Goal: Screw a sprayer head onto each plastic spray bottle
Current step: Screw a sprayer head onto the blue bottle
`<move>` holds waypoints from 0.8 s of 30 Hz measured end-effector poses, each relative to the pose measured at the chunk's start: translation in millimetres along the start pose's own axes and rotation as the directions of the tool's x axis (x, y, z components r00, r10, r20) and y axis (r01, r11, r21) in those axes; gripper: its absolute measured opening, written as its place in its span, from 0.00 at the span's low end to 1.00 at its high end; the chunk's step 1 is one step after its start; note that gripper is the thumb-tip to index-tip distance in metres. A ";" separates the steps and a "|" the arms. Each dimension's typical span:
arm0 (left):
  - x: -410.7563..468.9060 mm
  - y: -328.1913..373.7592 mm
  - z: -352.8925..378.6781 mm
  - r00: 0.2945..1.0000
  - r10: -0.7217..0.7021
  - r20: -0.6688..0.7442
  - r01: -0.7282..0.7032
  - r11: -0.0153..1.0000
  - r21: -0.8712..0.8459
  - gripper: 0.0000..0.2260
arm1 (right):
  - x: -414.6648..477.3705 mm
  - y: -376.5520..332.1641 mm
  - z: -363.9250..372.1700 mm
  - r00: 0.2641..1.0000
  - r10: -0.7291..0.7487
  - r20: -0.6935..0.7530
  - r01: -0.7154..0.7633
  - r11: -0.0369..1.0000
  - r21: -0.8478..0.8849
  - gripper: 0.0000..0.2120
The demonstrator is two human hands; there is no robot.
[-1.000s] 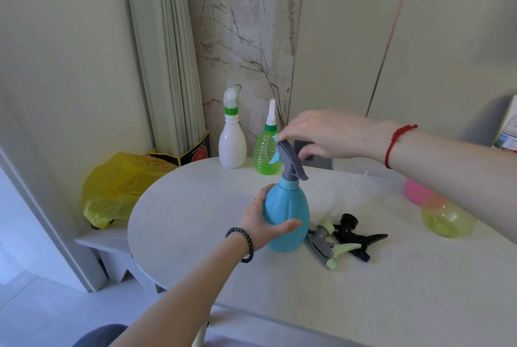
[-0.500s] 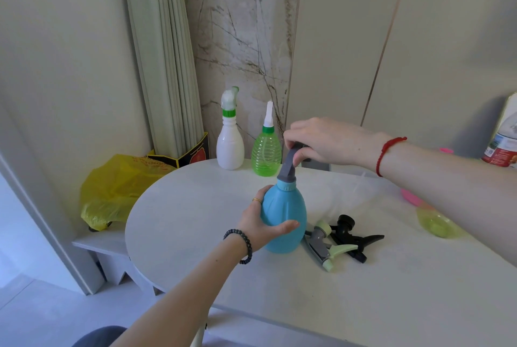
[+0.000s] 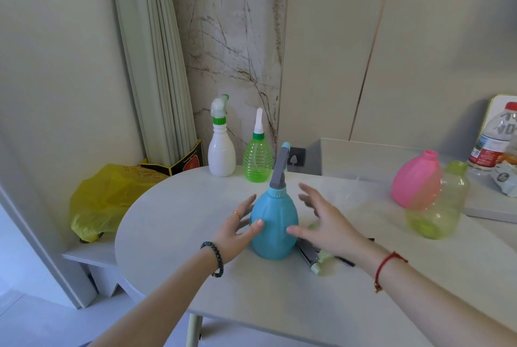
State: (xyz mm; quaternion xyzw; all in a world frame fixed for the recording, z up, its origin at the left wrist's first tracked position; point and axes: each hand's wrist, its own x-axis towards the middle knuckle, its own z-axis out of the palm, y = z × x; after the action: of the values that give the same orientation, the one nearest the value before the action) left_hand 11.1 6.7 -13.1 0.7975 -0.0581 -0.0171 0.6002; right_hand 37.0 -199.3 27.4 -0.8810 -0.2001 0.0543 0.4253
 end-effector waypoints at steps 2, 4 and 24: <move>0.2 -0.4 -1.5 1.000 0.001 0.001 -0.001 1.000 -0.012 0.26 | -1.8 5.2 15.5 0.999 0.003 0.041 -0.003 1.000 0.008 0.45; 1.9 0.6 -2.4 1.000 -0.009 0.010 0.009 1.000 -0.010 0.21 | 0.1 5.9 26.2 0.999 -0.007 0.036 0.005 0.997 0.072 0.44; 193.8 16.7 34.2 0.999 -0.020 -0.039 0.018 0.999 -0.046 0.27 | 157.2 61.7 -44.4 0.981 0.042 -0.187 -0.014 0.989 0.149 0.39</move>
State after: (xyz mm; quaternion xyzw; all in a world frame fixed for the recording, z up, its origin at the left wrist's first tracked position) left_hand 199.0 -52.5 1.7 0.7843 -0.0382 -0.0082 0.6192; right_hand 211.4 -203.4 19.7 -0.8511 -0.1415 -0.0092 0.5055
